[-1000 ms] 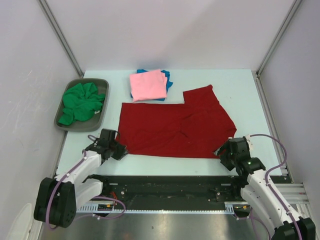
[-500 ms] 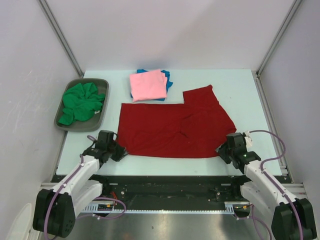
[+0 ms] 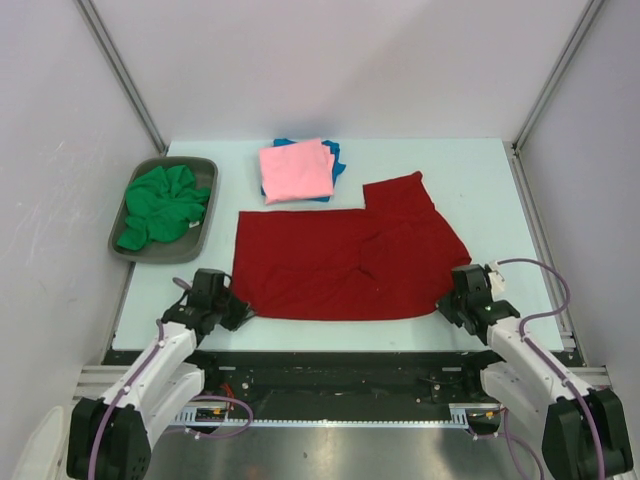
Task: Fold and stack the t-shirts
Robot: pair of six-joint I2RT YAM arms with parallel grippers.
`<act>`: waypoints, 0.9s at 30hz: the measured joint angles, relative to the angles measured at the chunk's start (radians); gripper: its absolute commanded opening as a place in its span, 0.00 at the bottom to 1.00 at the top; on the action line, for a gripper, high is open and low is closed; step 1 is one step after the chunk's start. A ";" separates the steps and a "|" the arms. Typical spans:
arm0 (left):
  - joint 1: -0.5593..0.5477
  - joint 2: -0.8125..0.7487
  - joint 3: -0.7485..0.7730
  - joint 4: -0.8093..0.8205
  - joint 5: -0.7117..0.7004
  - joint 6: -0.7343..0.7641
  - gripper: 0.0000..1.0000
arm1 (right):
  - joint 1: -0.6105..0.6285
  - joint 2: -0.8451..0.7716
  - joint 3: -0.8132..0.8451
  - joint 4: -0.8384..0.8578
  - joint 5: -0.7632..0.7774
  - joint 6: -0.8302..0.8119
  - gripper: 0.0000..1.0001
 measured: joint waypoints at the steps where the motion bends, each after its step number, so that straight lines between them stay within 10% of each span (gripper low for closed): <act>1: 0.000 -0.011 -0.002 -0.007 -0.001 0.000 0.00 | 0.002 -0.021 0.000 -0.024 -0.001 -0.006 0.00; 18: 0.000 -0.290 -0.080 -0.212 -0.001 -0.013 0.00 | 0.103 -0.282 0.018 -0.401 0.018 0.048 0.02; 20: 0.000 -0.314 -0.082 -0.233 -0.001 -0.014 0.05 | 0.129 -0.291 0.019 -0.424 0.026 0.069 0.26; 24: 0.000 -0.357 -0.089 -0.265 0.004 -0.023 0.59 | 0.179 -0.316 0.024 -0.468 0.046 0.110 0.56; 27: 0.001 -0.383 -0.086 -0.237 0.047 -0.046 0.78 | 0.213 -0.350 0.051 -0.522 0.076 0.137 0.92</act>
